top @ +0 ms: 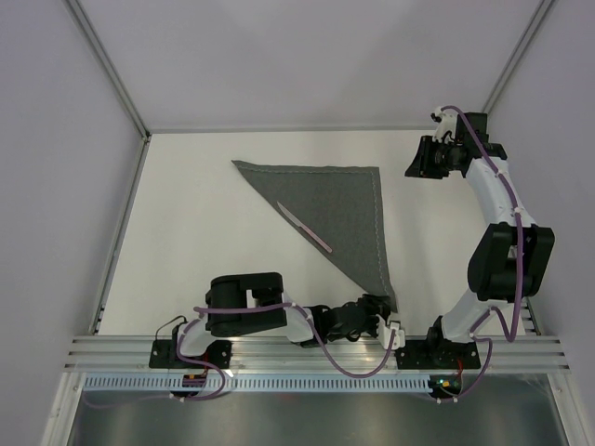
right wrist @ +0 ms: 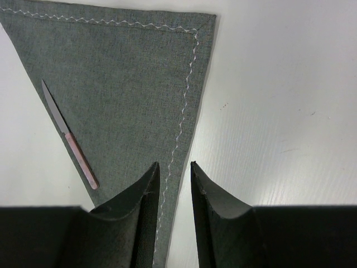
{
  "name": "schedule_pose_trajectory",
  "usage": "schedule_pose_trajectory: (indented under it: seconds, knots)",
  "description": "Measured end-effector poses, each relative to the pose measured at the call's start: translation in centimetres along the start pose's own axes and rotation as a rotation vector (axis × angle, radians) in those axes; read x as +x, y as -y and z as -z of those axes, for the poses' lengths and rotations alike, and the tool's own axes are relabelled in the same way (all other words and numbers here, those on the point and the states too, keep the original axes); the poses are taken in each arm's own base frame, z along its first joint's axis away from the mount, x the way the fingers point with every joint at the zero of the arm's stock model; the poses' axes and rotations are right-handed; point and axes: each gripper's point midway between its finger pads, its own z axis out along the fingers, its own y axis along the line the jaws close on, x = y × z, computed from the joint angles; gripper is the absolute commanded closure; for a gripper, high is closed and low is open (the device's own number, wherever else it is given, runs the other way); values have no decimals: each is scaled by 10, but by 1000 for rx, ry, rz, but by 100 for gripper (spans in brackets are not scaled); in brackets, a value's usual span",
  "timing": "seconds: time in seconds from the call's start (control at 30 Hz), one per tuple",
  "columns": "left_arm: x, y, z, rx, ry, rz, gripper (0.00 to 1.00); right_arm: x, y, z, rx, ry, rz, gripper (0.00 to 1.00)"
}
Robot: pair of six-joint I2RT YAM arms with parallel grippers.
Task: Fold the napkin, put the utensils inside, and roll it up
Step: Fold the napkin at the center of the board.
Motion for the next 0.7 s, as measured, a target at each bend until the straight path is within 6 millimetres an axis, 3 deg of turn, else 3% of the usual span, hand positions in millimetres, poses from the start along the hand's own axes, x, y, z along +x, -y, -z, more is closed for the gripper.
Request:
schedule_pose_trajectory:
  seconds: [0.2, 0.33, 0.37, 0.43, 0.47, 0.7]
  knots:
    - [4, -1, -3, -23, -13, -1, 69, 2, 1, -2, 1, -8, -4, 66]
    - [1, -5, -5, -33, -9, 1, 81, 3, 2, -3, 1, -9, -5, 66]
    - [1, -6, -5, -37, -10, 1, 88, 3, 2, -3, 1, -10, -5, 66]
    - [0, -8, -6, -48, -14, 3, 90, 3, 2, -3, 1, -11, -6, 67]
    - [0, -10, -6, -55, -15, 4, 98, 3, 2, -3, 1, -11, -6, 66]
    - [-9, -27, -12, -126, -17, 42, 98, 5, 3, -5, 1, -17, -9, 66]
